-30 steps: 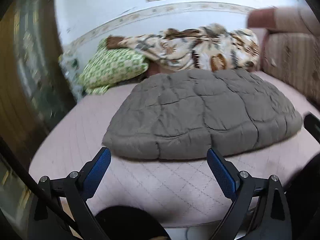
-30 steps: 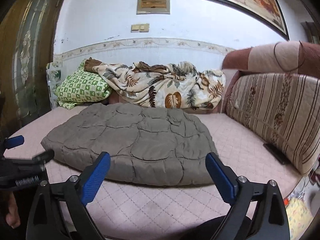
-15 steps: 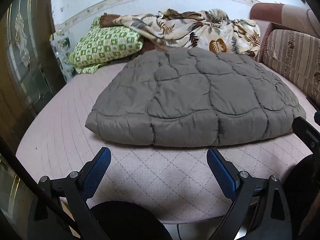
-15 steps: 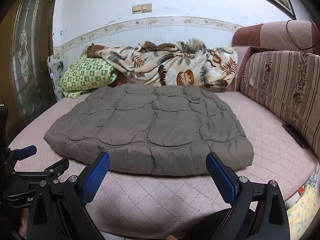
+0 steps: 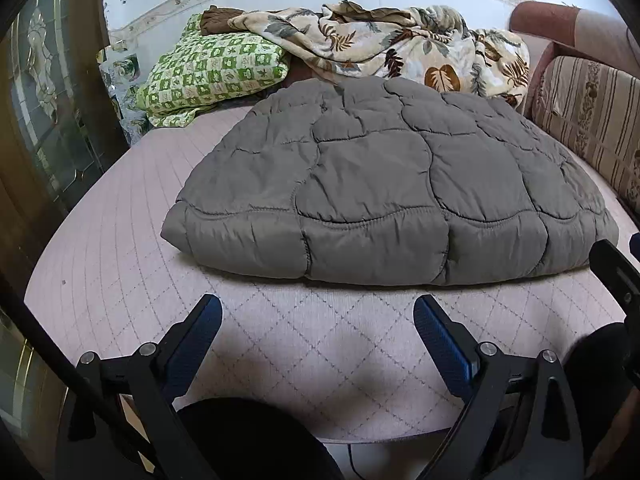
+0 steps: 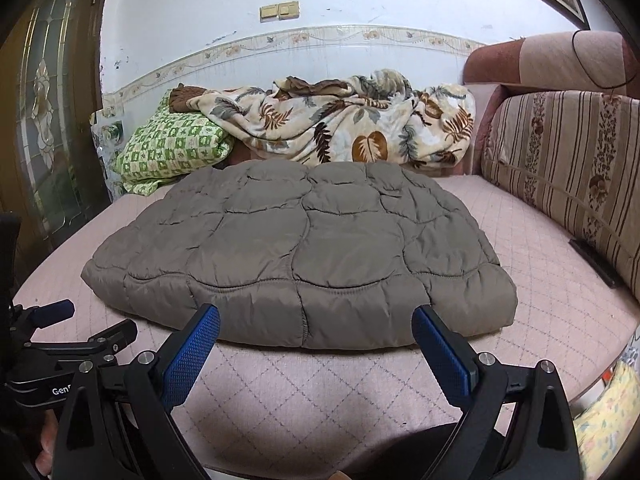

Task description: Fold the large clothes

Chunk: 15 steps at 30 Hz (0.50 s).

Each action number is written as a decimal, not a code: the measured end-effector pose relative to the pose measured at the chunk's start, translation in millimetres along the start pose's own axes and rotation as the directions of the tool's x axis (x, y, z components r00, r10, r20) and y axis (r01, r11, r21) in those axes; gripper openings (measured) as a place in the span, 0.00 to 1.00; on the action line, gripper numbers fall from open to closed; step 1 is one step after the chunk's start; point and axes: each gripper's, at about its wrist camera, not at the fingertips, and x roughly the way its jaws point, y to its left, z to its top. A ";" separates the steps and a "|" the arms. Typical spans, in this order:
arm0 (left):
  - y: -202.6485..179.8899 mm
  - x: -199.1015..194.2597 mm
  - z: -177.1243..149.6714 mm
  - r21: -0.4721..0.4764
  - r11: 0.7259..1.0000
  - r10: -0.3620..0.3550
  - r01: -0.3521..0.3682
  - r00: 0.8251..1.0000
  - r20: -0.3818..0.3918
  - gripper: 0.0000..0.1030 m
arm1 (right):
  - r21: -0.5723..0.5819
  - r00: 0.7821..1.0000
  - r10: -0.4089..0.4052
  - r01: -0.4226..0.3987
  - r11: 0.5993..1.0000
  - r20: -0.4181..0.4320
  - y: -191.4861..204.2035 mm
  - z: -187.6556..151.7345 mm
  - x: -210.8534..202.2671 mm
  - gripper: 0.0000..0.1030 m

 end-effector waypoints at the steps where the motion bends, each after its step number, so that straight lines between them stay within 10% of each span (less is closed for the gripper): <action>1: -0.1 0.1 0.2 0.001 1.000 0.001 -0.001 1.000 -0.001 0.93 | -0.004 1.000 0.002 -0.002 1.000 0.006 0.1 -0.6 0.1 0.96; 15: -5.8 2.9 -3.6 0.042 0.999 0.025 -0.025 1.000 0.007 0.93 | -0.022 1.000 0.005 -0.005 1.000 0.008 5.0 -6.1 1.8 0.96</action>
